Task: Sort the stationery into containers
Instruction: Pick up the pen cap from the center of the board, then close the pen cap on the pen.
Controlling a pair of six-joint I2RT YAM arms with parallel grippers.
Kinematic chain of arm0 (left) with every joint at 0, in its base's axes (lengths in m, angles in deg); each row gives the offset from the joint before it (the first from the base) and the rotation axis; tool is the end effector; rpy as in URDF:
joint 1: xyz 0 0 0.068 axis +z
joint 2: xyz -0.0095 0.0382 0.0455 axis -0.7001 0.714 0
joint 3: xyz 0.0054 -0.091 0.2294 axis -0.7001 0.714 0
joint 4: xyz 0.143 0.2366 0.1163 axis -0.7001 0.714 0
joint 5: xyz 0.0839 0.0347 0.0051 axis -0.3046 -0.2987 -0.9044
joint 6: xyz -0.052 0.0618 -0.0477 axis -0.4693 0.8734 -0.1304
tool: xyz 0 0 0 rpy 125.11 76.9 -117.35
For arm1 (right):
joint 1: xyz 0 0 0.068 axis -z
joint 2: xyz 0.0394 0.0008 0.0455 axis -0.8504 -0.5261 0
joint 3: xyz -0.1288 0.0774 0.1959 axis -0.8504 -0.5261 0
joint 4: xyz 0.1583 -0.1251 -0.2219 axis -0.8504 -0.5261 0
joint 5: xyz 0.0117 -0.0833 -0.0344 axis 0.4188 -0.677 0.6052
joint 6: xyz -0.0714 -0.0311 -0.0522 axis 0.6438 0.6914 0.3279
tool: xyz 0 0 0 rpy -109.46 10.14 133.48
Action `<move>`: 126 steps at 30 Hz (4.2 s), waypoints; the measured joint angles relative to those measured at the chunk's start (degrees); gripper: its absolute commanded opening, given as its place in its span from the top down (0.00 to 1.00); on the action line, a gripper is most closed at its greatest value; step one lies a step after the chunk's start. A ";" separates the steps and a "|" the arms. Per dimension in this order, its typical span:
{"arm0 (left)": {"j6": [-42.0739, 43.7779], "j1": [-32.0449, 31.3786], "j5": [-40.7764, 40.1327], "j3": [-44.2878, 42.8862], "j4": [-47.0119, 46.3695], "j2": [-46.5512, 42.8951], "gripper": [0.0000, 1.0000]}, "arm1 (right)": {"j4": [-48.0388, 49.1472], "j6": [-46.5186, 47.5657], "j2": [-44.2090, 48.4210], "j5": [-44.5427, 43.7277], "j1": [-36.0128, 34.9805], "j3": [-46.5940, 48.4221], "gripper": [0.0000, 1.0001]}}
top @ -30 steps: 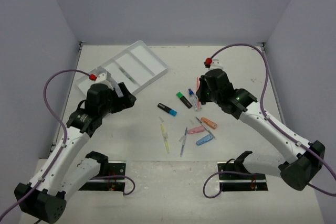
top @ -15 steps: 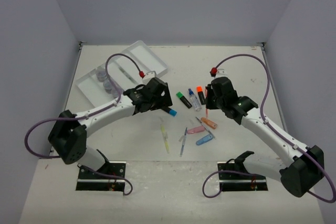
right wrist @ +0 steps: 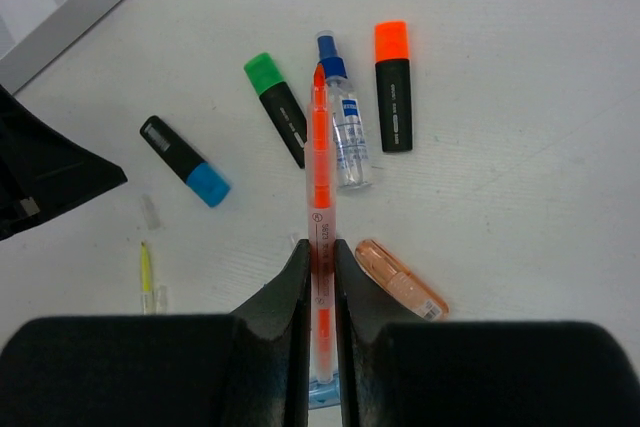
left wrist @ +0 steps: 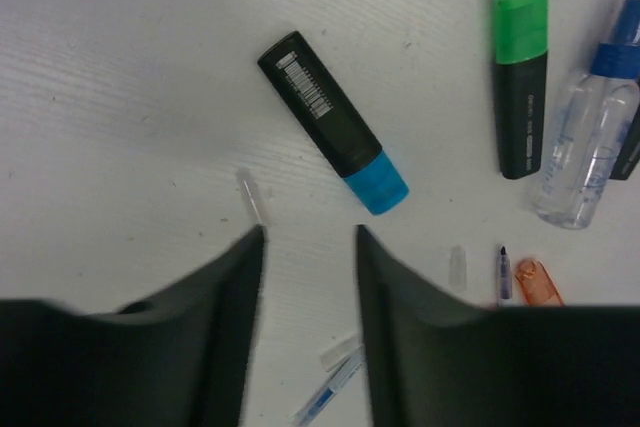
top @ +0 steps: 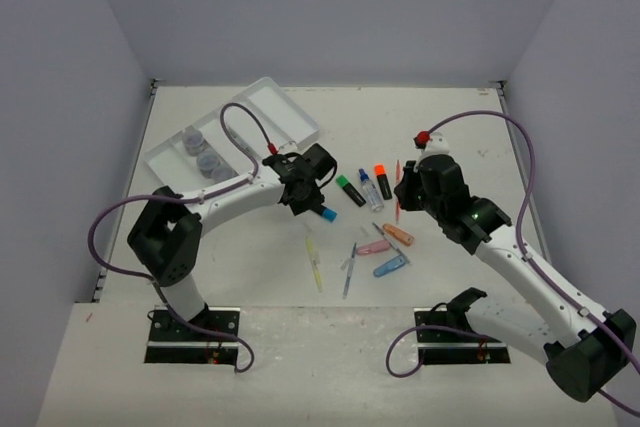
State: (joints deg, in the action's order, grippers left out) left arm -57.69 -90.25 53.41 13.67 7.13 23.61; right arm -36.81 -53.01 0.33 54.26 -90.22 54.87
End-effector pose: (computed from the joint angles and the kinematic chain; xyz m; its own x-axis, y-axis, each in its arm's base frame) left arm 0.2942 -0.2636 0.1336 -0.7801 -0.4824 -0.3984 -0.4237 0.8759 -0.2310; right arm 0.2679 0.1475 0.2492 -0.5920 0.0990 -0.7999 -0.1535 0.9604 0.2325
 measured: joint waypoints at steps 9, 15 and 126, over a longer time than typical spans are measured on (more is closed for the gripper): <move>-3.32 -0.49 1.05 -3.07 6.21 6.66 0.70 | 1.13 -0.03 3.51 -0.02 0.00 -1.84 1.00; -3.49 -0.52 1.08 -3.07 7.04 6.77 0.70 | 1.80 -0.02 3.89 0.03 0.00 -1.90 1.00; 35.26 -1.15 30.15 38.53 -74.86 -50.72 1.00 | 35.23 -6.90 8.50 28.96 -19.15 -9.94 1.00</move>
State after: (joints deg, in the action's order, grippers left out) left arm -22.44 -91.40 83.56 52.19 -67.73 -27.11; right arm -1.58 -59.90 8.83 83.22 -109.37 44.93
